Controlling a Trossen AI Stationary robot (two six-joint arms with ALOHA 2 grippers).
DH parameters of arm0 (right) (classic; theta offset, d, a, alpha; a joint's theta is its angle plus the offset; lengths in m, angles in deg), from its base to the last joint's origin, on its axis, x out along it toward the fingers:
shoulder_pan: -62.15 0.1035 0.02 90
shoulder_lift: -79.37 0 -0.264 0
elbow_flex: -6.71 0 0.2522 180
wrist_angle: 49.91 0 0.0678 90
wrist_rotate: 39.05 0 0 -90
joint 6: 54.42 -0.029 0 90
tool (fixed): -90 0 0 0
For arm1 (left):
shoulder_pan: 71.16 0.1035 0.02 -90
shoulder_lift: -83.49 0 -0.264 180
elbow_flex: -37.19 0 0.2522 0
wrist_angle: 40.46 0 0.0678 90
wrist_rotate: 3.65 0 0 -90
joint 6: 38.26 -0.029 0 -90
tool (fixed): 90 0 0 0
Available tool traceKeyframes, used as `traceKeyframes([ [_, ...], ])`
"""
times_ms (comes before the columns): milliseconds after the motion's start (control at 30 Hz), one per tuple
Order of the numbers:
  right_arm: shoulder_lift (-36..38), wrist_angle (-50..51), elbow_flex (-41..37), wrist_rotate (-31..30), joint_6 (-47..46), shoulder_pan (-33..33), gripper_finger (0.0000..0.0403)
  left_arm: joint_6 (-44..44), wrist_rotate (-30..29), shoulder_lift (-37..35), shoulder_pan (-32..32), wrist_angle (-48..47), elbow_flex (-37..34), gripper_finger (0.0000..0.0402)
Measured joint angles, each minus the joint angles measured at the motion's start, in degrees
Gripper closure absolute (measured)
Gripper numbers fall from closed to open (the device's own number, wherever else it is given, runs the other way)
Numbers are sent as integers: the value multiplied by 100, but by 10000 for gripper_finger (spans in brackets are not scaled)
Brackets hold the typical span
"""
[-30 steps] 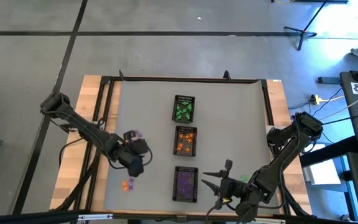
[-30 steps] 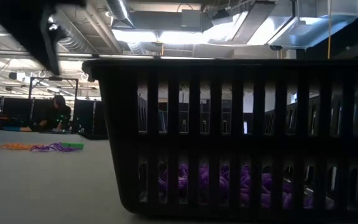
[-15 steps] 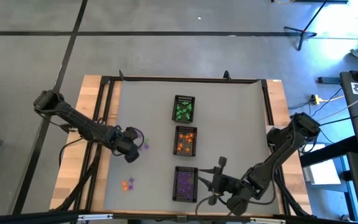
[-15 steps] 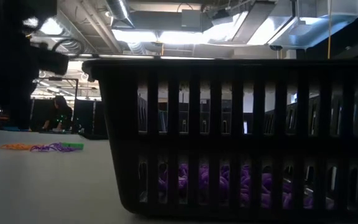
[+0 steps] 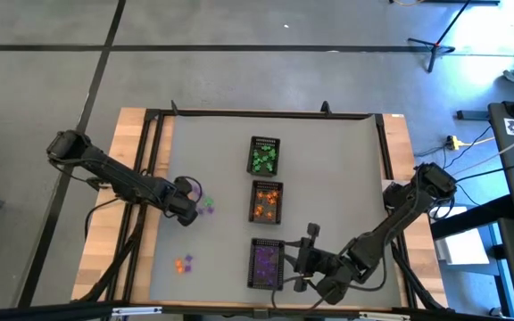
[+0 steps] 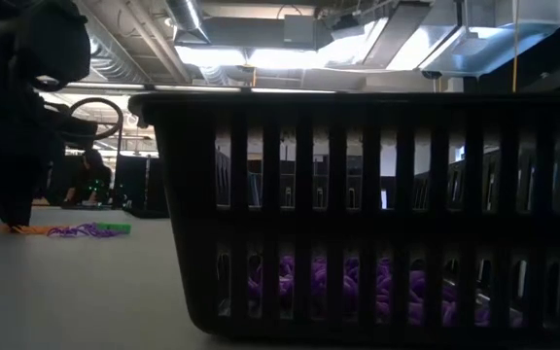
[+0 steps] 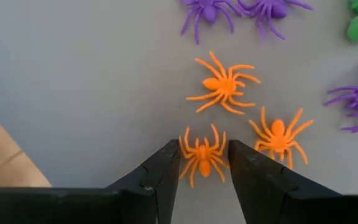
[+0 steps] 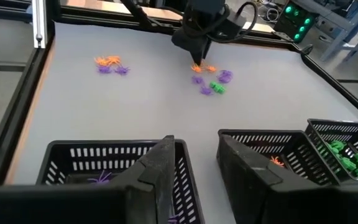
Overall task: Sort Halloween decoration
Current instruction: Put the orange spider toy into the middle black bin
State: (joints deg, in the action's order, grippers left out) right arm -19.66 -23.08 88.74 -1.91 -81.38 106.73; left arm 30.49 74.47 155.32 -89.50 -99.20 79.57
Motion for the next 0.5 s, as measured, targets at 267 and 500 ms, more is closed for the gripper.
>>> traceKeyframes([
  [267,0,-3,0,2,0,2,279,-60,-50,-1,4,285,-128,302],
  [500,0,-4,0,0,2,0,279,-450,-156,30,6,112,175,376],
])
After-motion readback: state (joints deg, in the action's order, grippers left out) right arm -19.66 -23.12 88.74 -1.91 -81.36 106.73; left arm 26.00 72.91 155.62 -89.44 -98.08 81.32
